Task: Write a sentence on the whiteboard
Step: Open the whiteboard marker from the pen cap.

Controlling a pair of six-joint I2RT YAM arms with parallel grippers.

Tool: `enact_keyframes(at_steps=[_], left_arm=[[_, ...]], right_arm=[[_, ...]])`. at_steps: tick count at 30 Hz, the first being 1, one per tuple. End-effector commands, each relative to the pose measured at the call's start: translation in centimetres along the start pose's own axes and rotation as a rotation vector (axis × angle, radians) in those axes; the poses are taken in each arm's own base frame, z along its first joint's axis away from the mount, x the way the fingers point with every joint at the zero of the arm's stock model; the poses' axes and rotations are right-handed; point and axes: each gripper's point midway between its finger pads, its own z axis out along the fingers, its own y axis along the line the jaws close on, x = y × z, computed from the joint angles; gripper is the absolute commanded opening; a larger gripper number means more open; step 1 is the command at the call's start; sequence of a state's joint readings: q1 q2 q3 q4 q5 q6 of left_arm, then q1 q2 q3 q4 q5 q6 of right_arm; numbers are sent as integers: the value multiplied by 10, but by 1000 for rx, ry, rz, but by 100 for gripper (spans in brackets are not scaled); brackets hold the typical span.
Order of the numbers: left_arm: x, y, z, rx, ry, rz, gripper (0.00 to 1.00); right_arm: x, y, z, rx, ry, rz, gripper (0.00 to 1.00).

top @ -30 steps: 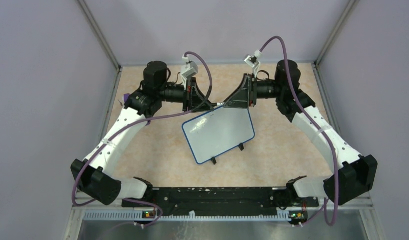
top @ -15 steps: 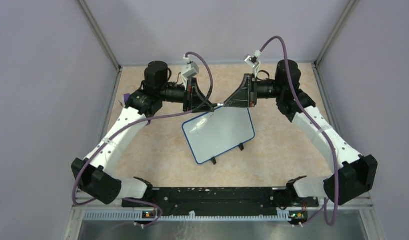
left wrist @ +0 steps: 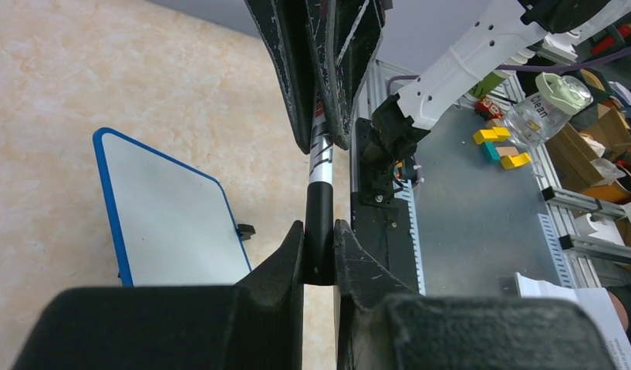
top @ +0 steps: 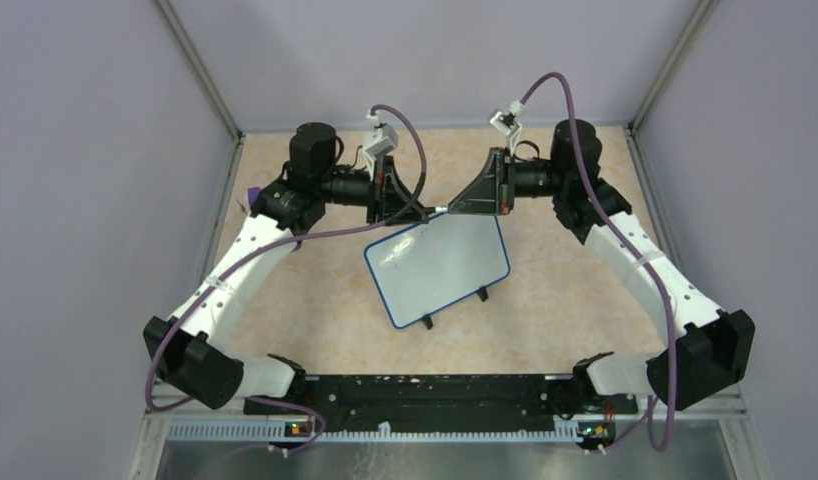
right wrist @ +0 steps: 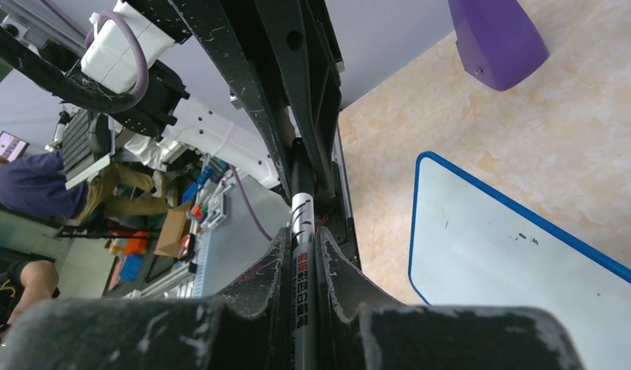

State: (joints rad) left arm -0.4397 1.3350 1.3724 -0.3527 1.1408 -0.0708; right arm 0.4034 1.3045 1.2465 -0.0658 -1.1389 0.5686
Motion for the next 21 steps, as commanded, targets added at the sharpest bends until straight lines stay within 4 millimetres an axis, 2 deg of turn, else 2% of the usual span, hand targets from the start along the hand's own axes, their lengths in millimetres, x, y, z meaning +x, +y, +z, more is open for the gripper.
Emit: enact_keyframes(at_steps=[1,7,11,16,21], left_arm=[[-3,7,-14,-54,-24,40,0],[6,20,-33,-100,-35,18,0],[10,32,-53,-147,-42,3,0],[20,70,-84,-339,46,-6,0],[52,116,-118,-606,246,-76,0]], right_arm=[[-29,13,-15,-1,-54,-92,0],[-46,2,-40,48,-109,-85,0],[-54,-8,-59,89,-140,-85,0],[-54,-22,-73,142,-158,-85,0],[-47,-32,-77,187,-150,-87,0]])
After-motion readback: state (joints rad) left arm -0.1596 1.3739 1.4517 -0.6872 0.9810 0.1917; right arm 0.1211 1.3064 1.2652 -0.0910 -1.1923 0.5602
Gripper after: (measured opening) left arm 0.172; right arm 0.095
